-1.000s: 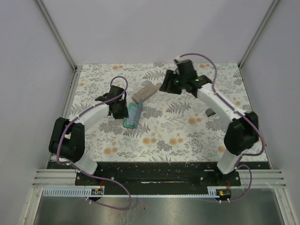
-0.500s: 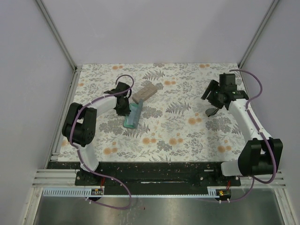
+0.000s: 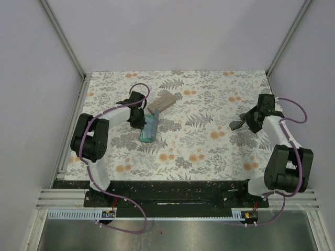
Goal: Organize the sunglasses
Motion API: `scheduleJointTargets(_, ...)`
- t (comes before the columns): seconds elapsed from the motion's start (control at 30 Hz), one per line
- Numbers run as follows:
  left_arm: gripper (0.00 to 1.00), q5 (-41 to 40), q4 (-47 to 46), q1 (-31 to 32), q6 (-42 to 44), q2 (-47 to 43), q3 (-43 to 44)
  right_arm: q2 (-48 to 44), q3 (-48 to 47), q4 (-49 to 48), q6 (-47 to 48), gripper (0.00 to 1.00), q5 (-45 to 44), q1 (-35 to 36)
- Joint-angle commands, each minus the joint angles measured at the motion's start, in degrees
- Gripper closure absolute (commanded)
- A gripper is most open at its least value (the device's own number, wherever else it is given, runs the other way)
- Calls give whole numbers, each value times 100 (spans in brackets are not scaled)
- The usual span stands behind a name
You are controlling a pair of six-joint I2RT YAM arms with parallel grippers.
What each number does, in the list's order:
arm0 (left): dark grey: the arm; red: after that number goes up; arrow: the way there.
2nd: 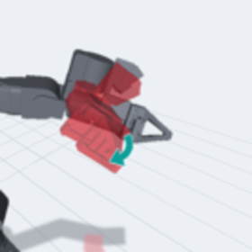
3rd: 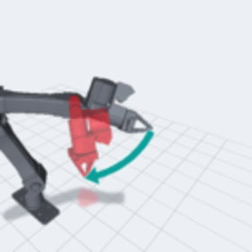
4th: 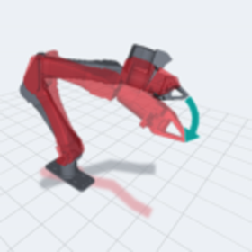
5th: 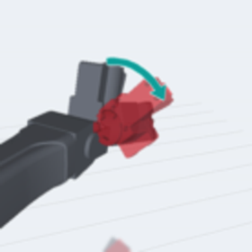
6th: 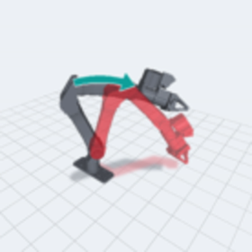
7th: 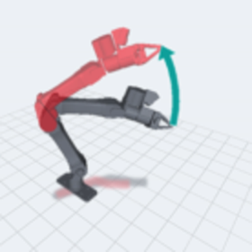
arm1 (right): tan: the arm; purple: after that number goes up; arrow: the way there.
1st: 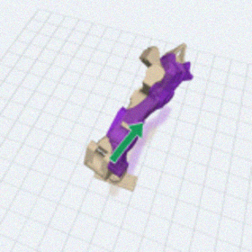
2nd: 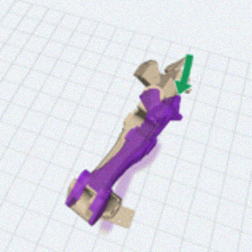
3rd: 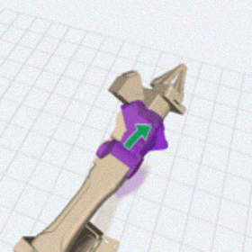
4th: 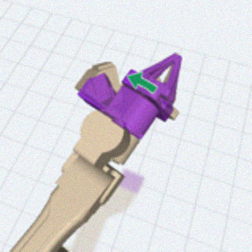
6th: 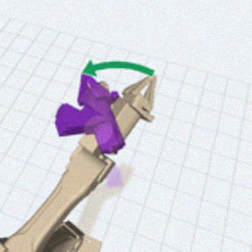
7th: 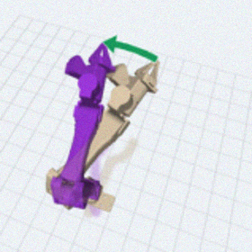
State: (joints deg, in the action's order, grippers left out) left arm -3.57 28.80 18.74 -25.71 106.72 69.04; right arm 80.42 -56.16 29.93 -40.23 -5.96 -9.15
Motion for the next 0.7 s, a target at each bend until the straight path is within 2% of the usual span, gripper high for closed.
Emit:
scheduleJointTargets(0.0,92,331,-506,-29,-118,95,58,587,-202,-726,-249,45,164,-26)
scheduleJointTargets(0.13,94,621,-682,-20,-241,16,-162,1045,-264,-1024,-143,48,297,-113)
scheduleJointTargets(0.47,97,542,-814,77,-285,-265,-671,1766,-509,-1429,-11,53,297,-254)
scheduleJointTargets(0.53,97,533,-814,112,-294,-379,-812,1897,-589,-1446,-11,58,358,-254)
scheduleJointTargets(0.67,97,384,-727,331,-329,-573,-944,2048,-659,-1481,-47,78,437,-254)
